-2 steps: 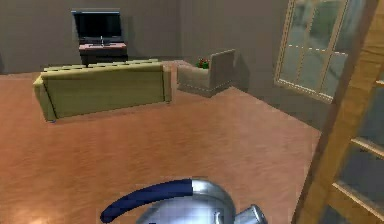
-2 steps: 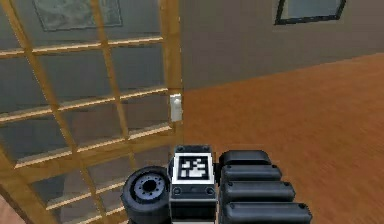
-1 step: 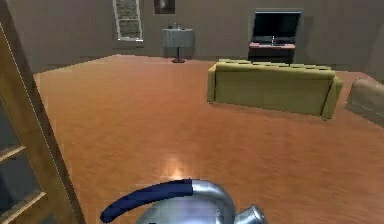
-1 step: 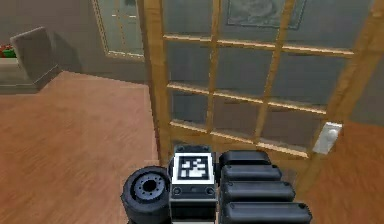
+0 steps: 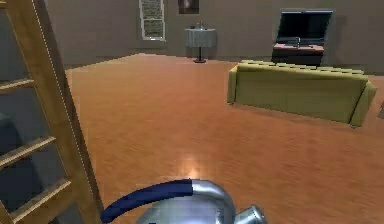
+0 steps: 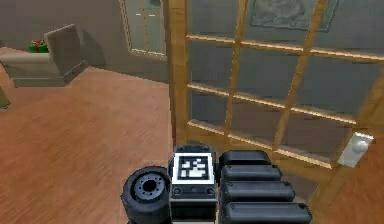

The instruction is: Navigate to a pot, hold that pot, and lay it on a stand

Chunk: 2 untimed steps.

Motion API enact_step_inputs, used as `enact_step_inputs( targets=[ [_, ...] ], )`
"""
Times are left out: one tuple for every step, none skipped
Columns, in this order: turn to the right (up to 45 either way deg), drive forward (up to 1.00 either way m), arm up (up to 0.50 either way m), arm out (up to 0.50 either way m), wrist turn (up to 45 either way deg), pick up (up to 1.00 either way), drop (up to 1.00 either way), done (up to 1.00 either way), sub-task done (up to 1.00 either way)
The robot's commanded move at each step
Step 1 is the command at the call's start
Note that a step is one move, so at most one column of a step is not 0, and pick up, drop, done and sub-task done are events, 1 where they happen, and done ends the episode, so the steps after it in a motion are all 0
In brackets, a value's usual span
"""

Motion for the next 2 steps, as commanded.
enact_step_inputs(
  targets=[
    [0.0,1.00,0.00,0.00,0.0,0.00,0.00,0.00,0.00],
    [-6.0,0.00,0.00,0.00,0.0,0.00,0.00,0.00,0.00]
  ],
)
